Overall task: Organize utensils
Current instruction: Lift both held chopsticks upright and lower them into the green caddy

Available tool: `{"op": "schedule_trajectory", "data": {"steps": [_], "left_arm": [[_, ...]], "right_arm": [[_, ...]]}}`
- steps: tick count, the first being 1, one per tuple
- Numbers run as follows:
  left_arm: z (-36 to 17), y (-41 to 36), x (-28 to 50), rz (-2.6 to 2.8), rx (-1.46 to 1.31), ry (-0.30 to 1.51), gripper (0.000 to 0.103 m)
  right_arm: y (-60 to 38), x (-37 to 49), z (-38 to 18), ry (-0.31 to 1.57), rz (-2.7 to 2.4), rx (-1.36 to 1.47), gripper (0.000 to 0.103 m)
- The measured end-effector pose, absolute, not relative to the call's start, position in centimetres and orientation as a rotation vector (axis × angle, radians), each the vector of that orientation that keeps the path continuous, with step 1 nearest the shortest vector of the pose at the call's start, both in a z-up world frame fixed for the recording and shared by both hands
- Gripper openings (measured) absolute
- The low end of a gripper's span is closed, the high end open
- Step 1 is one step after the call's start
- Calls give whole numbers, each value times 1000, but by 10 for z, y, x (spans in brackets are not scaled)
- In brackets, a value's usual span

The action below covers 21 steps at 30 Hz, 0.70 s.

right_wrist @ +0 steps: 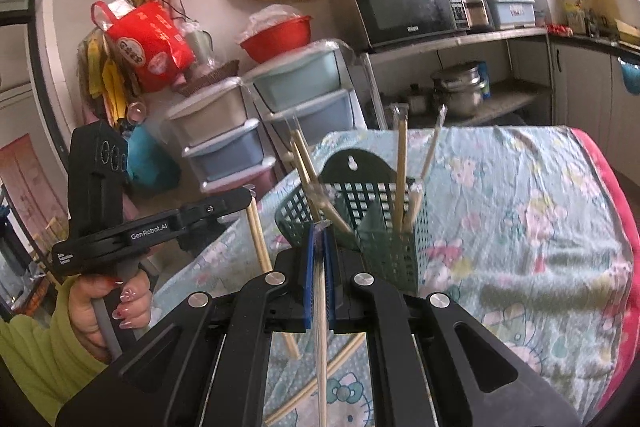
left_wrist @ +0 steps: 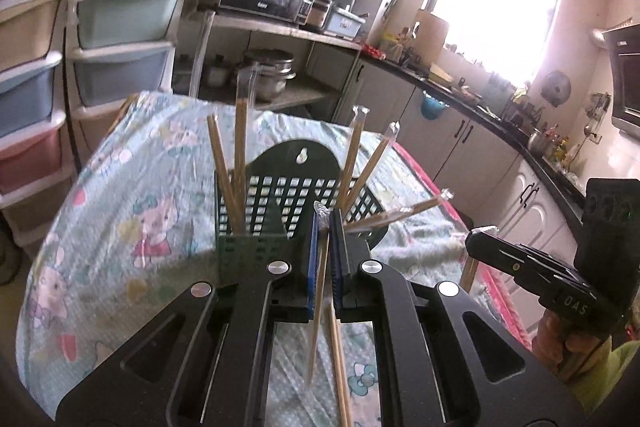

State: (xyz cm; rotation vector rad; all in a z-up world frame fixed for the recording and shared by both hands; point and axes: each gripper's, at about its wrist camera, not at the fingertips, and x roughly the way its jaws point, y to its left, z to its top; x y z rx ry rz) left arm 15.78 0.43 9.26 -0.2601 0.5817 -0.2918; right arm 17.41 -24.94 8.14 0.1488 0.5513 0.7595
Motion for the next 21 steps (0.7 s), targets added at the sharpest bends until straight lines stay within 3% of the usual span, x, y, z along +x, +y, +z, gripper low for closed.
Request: {"op": "schedule_trajectory", "data": {"steps": [21], "left_arm": [[147,-7,161,-314,-196,454,3]], "right_arm": [[-245,174,132,383,764,130,5]]}}
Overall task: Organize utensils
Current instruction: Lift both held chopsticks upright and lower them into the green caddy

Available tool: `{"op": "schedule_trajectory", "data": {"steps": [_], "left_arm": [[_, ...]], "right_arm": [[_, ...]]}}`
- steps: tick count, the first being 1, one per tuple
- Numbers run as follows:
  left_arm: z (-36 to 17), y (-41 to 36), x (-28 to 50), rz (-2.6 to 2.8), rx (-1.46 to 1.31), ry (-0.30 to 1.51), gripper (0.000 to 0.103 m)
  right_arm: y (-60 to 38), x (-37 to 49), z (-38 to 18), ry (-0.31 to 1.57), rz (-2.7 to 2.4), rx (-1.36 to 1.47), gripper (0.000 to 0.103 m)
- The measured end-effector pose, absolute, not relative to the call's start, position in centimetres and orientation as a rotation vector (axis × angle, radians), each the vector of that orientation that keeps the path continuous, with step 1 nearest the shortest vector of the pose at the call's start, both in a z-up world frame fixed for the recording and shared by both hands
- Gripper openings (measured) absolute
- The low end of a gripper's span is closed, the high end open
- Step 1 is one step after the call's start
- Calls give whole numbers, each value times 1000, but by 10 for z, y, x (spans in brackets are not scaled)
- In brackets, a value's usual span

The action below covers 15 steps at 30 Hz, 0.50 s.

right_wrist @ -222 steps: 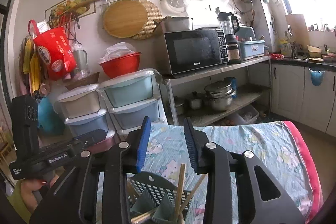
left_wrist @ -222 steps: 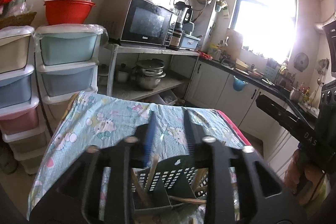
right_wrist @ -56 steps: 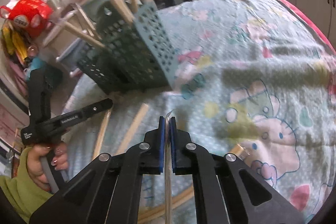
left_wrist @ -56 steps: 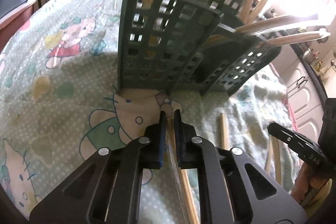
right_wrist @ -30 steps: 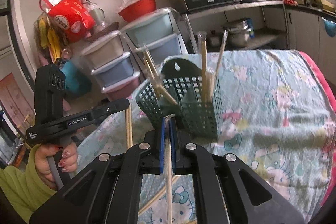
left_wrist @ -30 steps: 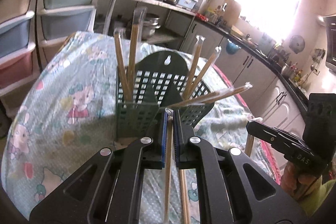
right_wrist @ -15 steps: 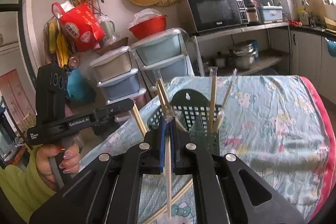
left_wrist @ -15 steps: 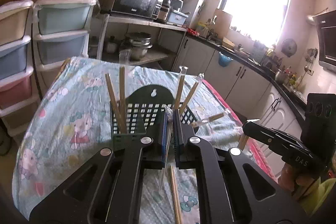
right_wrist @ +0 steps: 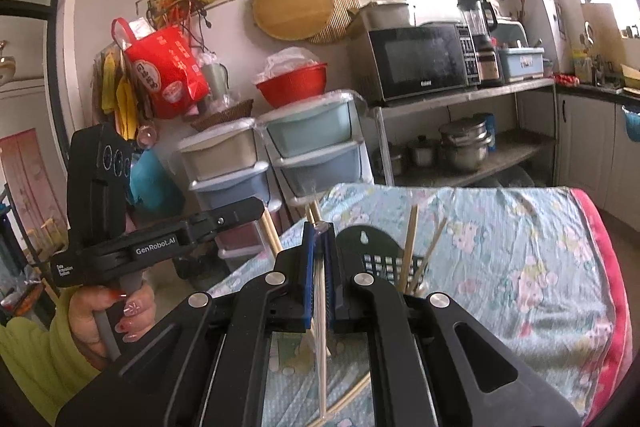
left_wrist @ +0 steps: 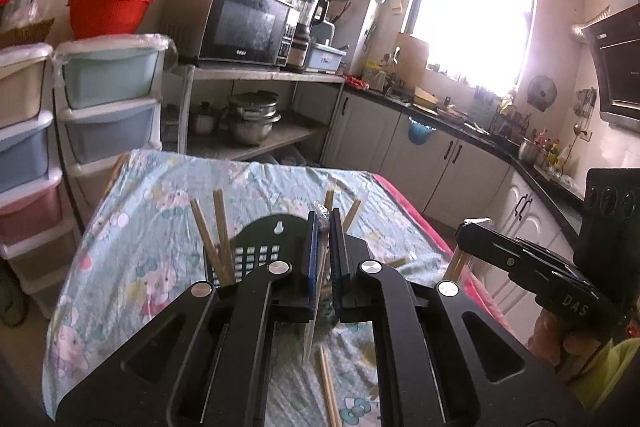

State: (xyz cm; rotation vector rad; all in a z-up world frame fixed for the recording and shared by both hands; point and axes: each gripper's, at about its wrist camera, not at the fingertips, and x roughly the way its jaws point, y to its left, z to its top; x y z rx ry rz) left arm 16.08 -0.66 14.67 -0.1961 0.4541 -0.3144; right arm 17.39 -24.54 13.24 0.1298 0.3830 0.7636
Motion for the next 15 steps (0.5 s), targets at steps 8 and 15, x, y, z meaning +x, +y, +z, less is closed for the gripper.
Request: {"op": "schedule_trajectory", "data": {"steps": [8,15], "left_arm": [[175,-5,167,-307,-181,386,3],[201,-5,172,-299,-172,317,3]], "right_arm": [[-248,182,158,300,737,131,5],[-254,193,181,224,707,137,5]]}}
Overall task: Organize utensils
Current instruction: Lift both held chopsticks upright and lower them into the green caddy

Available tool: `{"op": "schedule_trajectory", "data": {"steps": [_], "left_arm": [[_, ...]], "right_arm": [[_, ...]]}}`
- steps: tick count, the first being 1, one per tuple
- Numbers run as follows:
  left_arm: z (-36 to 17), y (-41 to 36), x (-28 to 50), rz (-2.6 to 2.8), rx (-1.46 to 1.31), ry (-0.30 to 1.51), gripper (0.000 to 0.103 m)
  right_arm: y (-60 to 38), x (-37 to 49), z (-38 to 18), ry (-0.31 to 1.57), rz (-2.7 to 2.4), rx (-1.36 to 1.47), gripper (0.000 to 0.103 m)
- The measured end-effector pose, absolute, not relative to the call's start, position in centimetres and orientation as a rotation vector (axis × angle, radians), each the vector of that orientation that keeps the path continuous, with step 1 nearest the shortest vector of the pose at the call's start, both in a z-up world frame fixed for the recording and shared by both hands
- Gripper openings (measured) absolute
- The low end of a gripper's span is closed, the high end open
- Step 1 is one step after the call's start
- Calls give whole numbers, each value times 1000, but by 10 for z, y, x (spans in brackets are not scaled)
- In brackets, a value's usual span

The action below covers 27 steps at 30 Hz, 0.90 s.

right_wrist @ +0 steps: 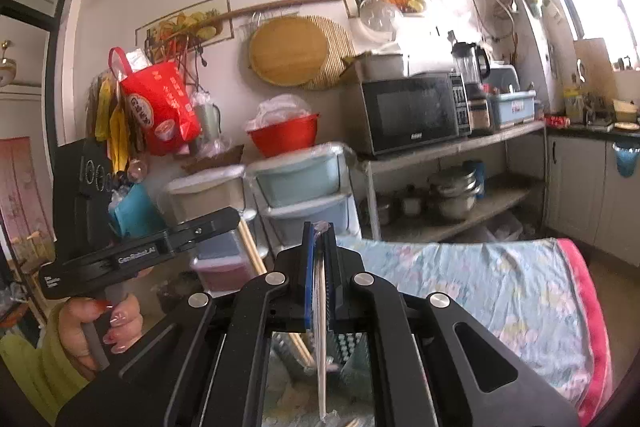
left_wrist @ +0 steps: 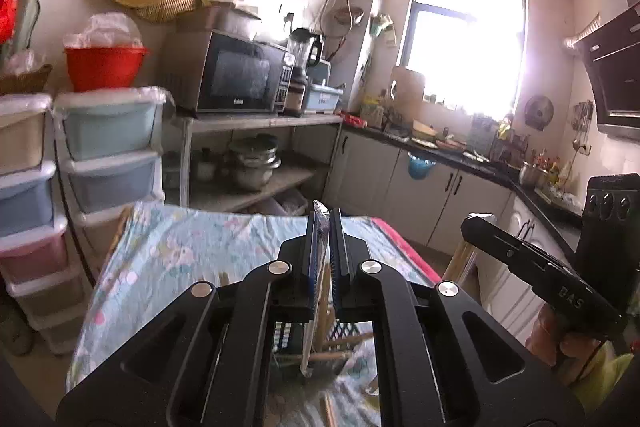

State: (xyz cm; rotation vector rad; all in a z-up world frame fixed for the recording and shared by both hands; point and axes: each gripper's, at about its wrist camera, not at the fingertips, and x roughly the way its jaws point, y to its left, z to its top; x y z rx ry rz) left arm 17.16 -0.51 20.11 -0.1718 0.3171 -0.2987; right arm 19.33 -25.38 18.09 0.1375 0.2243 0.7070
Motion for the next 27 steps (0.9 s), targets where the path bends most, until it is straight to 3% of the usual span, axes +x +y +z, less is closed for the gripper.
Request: {"op": "schedule_trajectory", "data": {"steps": [13,27], "left_arm": [[223,-15,195,-280,-152,270,3],[204,-11,233,-255,-192,293,3]], "right_arm": [[-250,219,211,121,651,126,5],[-241,246,196,114,618,132,5]]}}
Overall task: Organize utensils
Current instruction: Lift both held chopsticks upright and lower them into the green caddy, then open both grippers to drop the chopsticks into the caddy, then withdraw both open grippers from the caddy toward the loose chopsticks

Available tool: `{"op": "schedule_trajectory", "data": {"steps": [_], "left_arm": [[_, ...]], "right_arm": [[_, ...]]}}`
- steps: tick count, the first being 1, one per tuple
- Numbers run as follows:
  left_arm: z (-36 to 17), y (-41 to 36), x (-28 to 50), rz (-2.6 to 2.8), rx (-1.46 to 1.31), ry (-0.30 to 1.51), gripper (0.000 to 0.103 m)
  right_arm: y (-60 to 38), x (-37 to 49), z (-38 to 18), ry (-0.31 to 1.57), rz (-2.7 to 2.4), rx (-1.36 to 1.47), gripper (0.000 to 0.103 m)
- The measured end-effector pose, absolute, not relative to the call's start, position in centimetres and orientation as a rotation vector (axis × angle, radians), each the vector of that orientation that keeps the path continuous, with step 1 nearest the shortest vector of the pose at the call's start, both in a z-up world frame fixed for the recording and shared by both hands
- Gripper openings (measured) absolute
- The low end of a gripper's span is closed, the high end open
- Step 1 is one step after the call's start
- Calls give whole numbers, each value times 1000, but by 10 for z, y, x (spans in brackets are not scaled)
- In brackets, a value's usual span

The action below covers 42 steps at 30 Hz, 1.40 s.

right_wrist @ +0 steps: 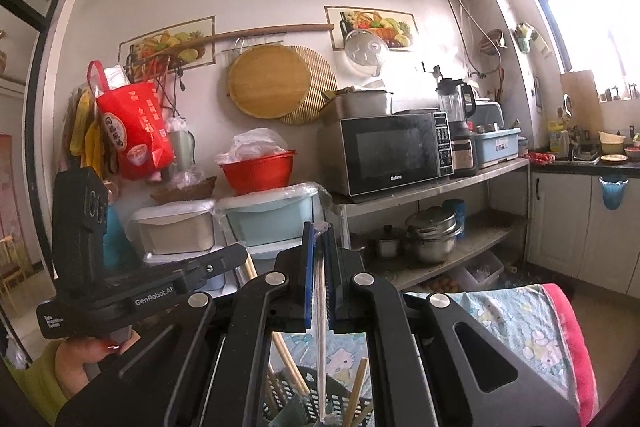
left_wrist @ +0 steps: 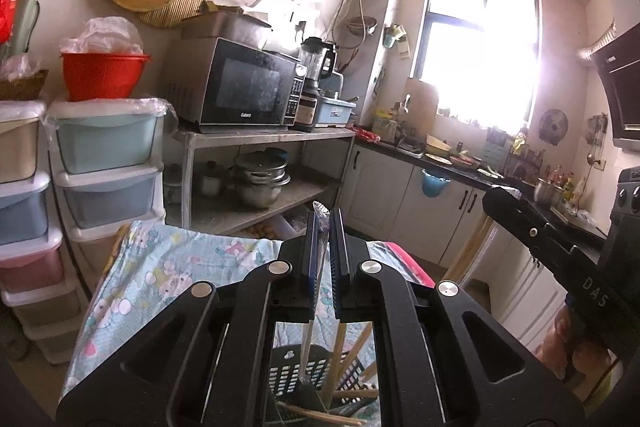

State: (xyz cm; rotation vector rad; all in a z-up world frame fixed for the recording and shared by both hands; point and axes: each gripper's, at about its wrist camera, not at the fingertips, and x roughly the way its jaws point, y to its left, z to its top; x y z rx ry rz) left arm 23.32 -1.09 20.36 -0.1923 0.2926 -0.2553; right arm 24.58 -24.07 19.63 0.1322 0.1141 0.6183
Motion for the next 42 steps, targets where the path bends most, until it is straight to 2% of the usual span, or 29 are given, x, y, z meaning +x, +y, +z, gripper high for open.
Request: {"op": "schedule_trajectory", "data": {"steps": [22,24,25,26,28,30,34,42], "left_arm": [[150,-6,265,-240,-217,418,3],[147,-6,265,-236,-217,426,4],[146,-6,265,-235,-217,429,10],[144,-5,265,-231,-220,435,21],[141,-3,266,-227,-224,443,30],[138,-1,265,-226,-228,448,31],[135,3,262,-219,-239,455,44],[128,7,255,-209,-252,472,59]], "right_arm": [[-222,279,146,260,609,153,6],[-222,281,143,277,609,157,14],[-223,281,142,282,609,162,28],[-224,280,140,281,605,165,37],[-225,278,139,277,592,152,37],[-225,276,137,278,587,146,37],[-229,276,133,298,586,157,38],[-237,269,125,326,577,164,40]]}}
